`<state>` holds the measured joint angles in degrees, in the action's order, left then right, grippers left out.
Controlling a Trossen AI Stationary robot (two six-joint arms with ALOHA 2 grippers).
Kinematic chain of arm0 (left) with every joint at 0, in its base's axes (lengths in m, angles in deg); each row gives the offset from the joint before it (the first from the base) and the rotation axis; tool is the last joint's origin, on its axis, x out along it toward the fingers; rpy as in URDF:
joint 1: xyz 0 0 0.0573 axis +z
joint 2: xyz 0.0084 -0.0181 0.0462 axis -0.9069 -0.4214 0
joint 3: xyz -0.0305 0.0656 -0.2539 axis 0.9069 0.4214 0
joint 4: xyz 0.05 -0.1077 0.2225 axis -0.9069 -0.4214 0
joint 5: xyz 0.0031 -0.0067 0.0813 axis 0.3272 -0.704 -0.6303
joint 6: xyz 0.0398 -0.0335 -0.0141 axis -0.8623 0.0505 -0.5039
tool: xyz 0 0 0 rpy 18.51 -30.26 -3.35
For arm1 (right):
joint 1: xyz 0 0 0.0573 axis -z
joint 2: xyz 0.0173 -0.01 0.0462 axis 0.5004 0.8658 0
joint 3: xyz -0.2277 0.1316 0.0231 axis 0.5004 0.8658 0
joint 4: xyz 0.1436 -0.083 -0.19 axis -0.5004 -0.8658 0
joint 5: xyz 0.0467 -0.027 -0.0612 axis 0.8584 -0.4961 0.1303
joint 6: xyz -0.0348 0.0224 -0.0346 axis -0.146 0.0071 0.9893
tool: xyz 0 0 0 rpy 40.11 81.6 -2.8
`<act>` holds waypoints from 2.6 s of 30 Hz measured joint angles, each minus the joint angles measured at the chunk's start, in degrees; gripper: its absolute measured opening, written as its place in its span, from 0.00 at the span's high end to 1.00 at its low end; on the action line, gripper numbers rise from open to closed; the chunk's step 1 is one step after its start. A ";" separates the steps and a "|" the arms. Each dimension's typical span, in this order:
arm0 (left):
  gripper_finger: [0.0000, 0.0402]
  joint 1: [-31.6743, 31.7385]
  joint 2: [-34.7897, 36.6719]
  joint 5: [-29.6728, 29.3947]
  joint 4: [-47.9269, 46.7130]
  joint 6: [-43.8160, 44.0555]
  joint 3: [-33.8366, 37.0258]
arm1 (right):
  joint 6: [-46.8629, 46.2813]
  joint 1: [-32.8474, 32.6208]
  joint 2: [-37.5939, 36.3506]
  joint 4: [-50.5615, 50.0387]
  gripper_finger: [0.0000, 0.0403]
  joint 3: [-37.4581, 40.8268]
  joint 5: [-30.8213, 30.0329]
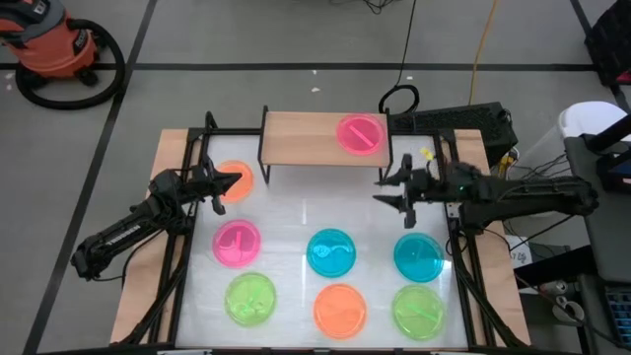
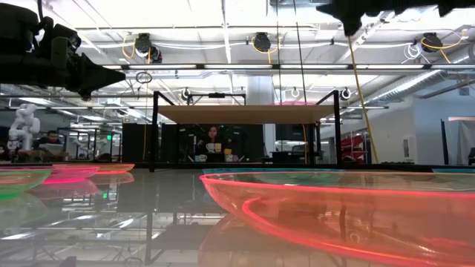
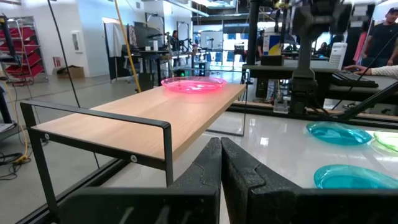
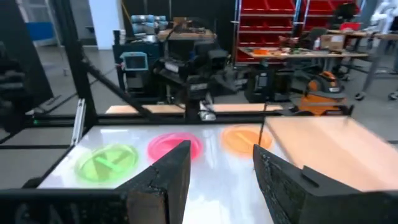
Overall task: Place and stack plates onto a shelf
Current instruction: Stack the top orange plate on top of the pink plate on the shelf
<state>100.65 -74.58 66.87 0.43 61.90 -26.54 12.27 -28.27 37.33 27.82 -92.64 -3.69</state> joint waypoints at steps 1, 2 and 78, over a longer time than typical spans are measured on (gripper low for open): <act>0.99 0.00 0.00 0.01 0.00 0.00 0.00 | 0.02 -0.56 -0.02 2.87 0.61 2.08 0.00; 0.99 0.00 0.00 0.01 0.01 0.00 0.00 | 0.09 -1.14 -0.03 6.06 0.61 4.02 -0.06; 0.99 -19.55 -53.16 -31.25 -39.38 10.66 -31.71 | -2.75 -4.65 -0.92 36.27 0.61 21.89 -0.31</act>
<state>81.10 -127.74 35.62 -38.96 72.56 -58.24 9.52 -32.92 36.41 64.09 -70.75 -4.00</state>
